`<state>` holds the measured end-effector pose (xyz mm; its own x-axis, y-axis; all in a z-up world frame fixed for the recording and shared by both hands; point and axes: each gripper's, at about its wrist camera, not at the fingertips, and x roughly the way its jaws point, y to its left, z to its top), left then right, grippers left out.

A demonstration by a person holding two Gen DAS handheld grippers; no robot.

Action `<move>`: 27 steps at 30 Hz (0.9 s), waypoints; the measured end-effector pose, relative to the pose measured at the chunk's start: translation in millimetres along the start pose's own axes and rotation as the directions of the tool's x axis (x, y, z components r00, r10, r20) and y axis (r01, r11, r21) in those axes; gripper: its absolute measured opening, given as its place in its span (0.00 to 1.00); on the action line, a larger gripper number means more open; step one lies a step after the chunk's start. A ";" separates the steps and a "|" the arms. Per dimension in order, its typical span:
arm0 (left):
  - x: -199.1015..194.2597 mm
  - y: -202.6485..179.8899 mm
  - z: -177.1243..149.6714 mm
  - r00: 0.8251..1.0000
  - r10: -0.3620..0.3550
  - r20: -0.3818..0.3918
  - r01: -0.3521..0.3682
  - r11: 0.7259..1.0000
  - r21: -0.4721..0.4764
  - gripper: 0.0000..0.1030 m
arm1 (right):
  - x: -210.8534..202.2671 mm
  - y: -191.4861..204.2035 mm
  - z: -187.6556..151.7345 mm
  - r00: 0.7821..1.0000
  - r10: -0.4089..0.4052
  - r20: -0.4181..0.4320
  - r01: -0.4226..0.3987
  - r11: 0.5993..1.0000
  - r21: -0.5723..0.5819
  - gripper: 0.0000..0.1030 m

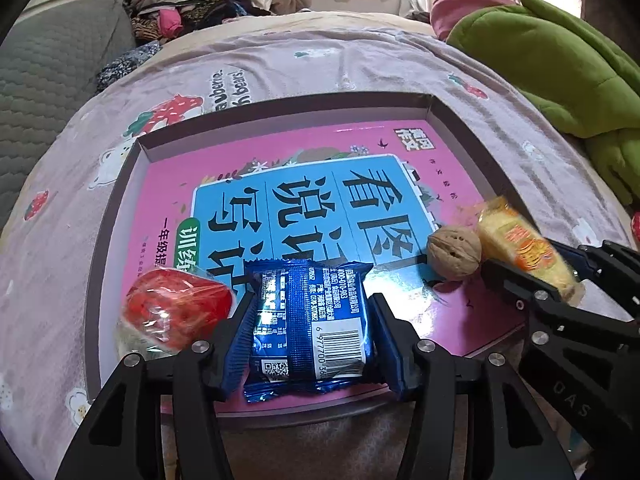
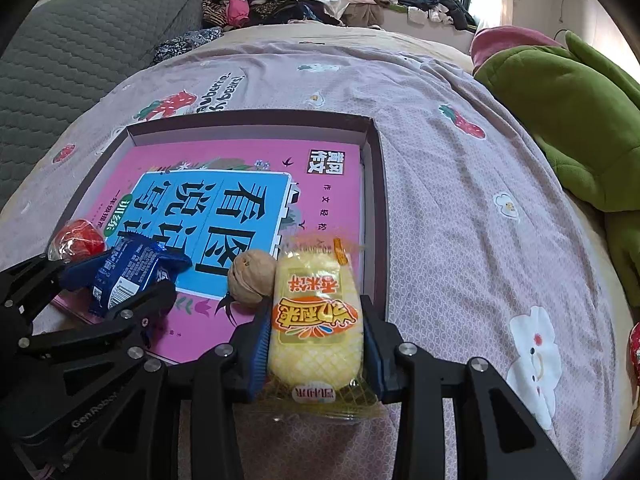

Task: Organize objects
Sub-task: 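Open left tool to drop the biscuit packet in the tray while right tool releases the cake packet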

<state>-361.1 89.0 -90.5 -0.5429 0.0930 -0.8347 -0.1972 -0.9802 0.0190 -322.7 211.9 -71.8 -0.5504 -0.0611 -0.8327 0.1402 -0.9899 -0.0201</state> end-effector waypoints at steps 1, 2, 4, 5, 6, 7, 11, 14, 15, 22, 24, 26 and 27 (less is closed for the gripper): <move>-1.5 0.3 0.3 1.000 -0.003 0.003 0.003 1.000 -0.002 0.55 | 0.1 -0.4 0.3 1.000 0.000 0.000 0.000 1.000 -0.001 0.39; -3.1 0.6 0.6 1.000 -0.005 0.007 0.005 1.000 -0.002 0.56 | 0.1 -0.4 0.2 1.000 0.001 0.000 -0.001 1.000 0.000 0.39; -5.4 0.4 0.4 1.000 -0.005 0.010 0.005 1.000 0.002 0.58 | -0.2 -1.1 0.4 1.000 0.011 -0.001 -0.011 1.000 0.006 0.40; -6.4 0.5 0.2 1.000 -0.006 0.012 0.006 1.000 0.001 0.58 | -1.2 -2.0 0.2 1.000 0.016 -0.001 -0.016 1.000 0.011 0.40; -7.2 0.3 0.0 1.000 -0.006 0.012 0.006 1.000 0.002 0.58 | -2.0 -2.5 0.1 1.000 0.018 0.000 -0.018 1.000 0.013 0.40; -7.4 0.6 0.1 1.000 -0.006 0.013 0.006 1.000 0.001 0.58 | -3.4 -2.9 0.2 1.000 0.019 0.002 -0.019 1.000 0.014 0.40; -12.8 2.4 0.0 0.999 -0.028 0.016 0.028 1.000 -0.013 0.59 | -7.7 -4.8 -0.1 0.999 0.030 0.011 -0.030 0.999 0.023 0.40; -15.5 2.5 -1.2 0.999 -0.042 0.007 0.042 0.999 -0.022 0.59 | -11.3 -7.0 0.3 0.999 0.045 0.020 -0.046 0.998 0.035 0.41; -16.6 2.6 -2.0 0.999 -0.048 0.004 0.048 0.999 -0.024 0.59 | -12.9 -7.1 0.1 0.999 0.047 0.023 -0.047 0.998 0.034 0.41; -39.1 3.8 -2.1 0.997 -0.065 0.048 0.065 0.998 -0.011 0.59 | -25.0 -6.5 0.7 0.997 0.052 0.053 -0.054 0.998 0.037 0.43; -45.1 5.7 -2.0 0.996 -0.072 0.058 0.073 0.997 -0.012 0.60 | -28.4 -6.4 1.1 0.997 0.054 0.062 -0.057 0.998 0.038 0.45; -48.4 7.7 -2.2 0.995 -0.073 0.064 0.074 0.997 -0.017 0.60 | -30.9 -6.3 1.2 0.996 0.058 0.070 -0.061 0.997 0.039 0.46; -49.9 8.4 -2.3 0.995 -0.076 0.066 0.077 0.997 -0.018 0.60 | -31.9 -6.4 1.3 0.996 0.059 0.073 -0.062 0.997 0.042 0.46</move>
<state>-333.7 75.7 -50.0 -0.5788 0.1785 -0.7957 -0.2240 -0.9730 -0.0553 -307.1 220.0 -44.4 -0.5996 -0.1287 -0.7899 0.1392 -0.9887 0.0554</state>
